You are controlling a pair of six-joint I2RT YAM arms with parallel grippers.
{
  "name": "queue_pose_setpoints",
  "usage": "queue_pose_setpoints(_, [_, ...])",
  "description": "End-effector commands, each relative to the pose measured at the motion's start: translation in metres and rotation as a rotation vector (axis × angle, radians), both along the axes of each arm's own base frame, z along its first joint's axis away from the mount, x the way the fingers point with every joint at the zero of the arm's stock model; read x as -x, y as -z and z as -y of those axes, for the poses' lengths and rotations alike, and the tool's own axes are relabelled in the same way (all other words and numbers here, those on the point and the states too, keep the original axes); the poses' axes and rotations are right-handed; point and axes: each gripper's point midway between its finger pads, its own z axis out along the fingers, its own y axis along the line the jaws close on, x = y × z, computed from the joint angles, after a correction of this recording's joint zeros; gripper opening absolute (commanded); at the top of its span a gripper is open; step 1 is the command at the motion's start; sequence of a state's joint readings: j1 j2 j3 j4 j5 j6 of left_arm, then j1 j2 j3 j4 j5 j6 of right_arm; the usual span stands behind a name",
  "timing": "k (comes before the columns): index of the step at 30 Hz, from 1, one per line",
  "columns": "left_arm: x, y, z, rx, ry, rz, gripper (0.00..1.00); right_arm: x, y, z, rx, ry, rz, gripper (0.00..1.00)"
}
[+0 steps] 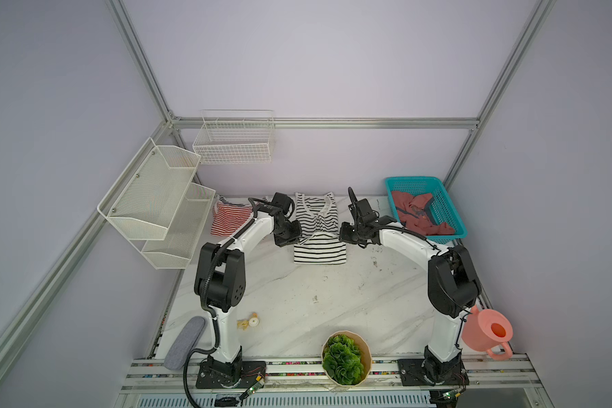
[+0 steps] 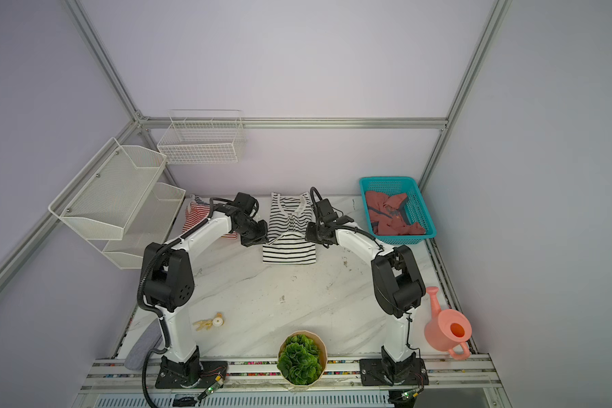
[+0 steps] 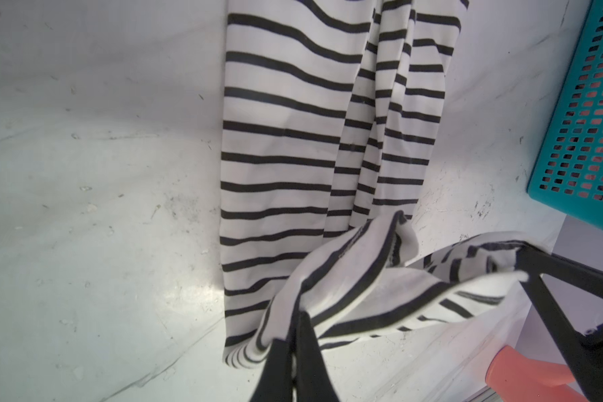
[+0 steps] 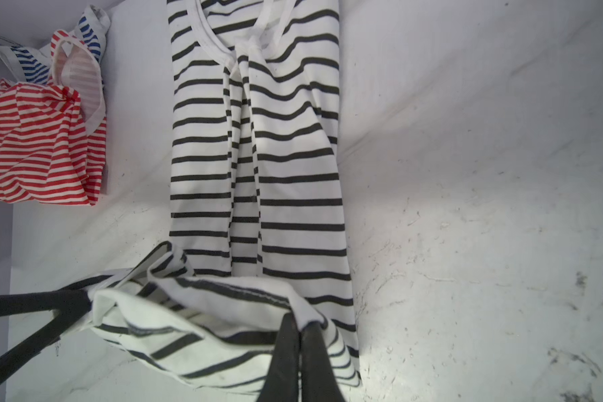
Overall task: Fold and stack tank tops
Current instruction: Fold the tank top at the top-center of the table.
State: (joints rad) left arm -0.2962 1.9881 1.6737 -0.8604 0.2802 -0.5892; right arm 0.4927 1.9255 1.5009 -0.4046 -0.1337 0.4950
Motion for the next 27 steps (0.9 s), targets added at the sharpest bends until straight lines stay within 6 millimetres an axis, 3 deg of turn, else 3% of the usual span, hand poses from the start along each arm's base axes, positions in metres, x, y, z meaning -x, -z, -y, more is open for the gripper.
queue_pose_setpoints(1, [-0.025, -0.031, 0.001, 0.015, 0.021, 0.09, 0.0, -0.014, -0.001, -0.004, -0.018, -0.023, 0.02, 0.0])
queue_pose_setpoints(16, [-0.072, -0.023, -0.003, 0.032, 0.009, 0.12, 0.0, -0.049, 0.02, -0.007, -0.041, -0.024, 0.008, 0.0])
queue_pose_setpoints(27, [-0.092, -0.011, -0.003, 0.035, 0.017, 0.126, 0.06, -0.064, 0.038, -0.004, -0.047, -0.015, -0.015, 0.0])
